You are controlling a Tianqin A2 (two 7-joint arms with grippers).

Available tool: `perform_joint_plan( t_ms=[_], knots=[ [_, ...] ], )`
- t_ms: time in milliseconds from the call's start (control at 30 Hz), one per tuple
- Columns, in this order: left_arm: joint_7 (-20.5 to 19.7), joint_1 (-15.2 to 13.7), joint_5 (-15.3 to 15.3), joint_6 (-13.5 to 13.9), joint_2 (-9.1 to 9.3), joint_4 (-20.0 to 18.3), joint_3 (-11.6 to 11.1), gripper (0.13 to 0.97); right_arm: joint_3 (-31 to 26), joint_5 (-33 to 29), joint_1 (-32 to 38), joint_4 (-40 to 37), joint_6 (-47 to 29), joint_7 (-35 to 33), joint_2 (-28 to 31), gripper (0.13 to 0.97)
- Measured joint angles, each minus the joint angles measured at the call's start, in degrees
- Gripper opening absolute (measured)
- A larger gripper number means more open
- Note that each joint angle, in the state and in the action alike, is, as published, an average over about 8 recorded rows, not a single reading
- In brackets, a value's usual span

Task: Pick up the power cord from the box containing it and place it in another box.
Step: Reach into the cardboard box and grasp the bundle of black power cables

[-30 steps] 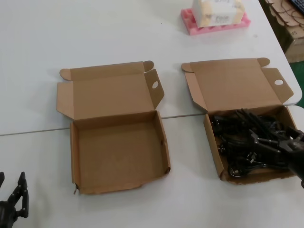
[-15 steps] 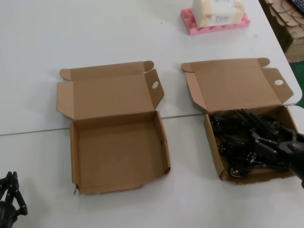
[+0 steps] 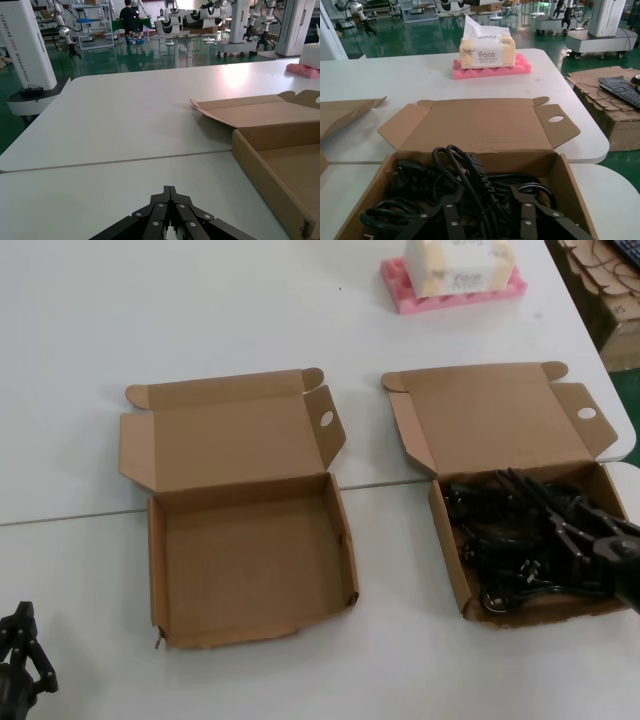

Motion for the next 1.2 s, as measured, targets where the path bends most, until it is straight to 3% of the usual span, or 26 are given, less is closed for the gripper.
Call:
perform_joint_plan(
  t_ms=[367, 667, 1000, 1200],
  knots=[
    [0.0, 0.0, 0.0, 0.0, 0.00, 0.0, 0.0, 0.163, -0.6, 0.0, 0.6, -0.1, -0.4, 0.0, 1.6, 0.252],
    [0.0, 0.0, 0.0, 0.0, 0.00, 0.0, 0.0, 0.163, -1.3, -0.1, -0.6, 4.5, 1.0, 0.0, 3.7, 0.168],
    [0.0, 0.0, 0.0, 0.0, 0.00, 0.0, 0.0, 0.163, 0.2, 0.1, -2.1, 10.2, -0.8, 0.0, 5.4, 0.155],
    [0.0, 0.0, 0.0, 0.0, 0.00, 0.0, 0.0, 0.163, -2.5, -0.3, -2.3, 9.2, 0.0, 0.0, 7.6, 0.153]
  ],
)
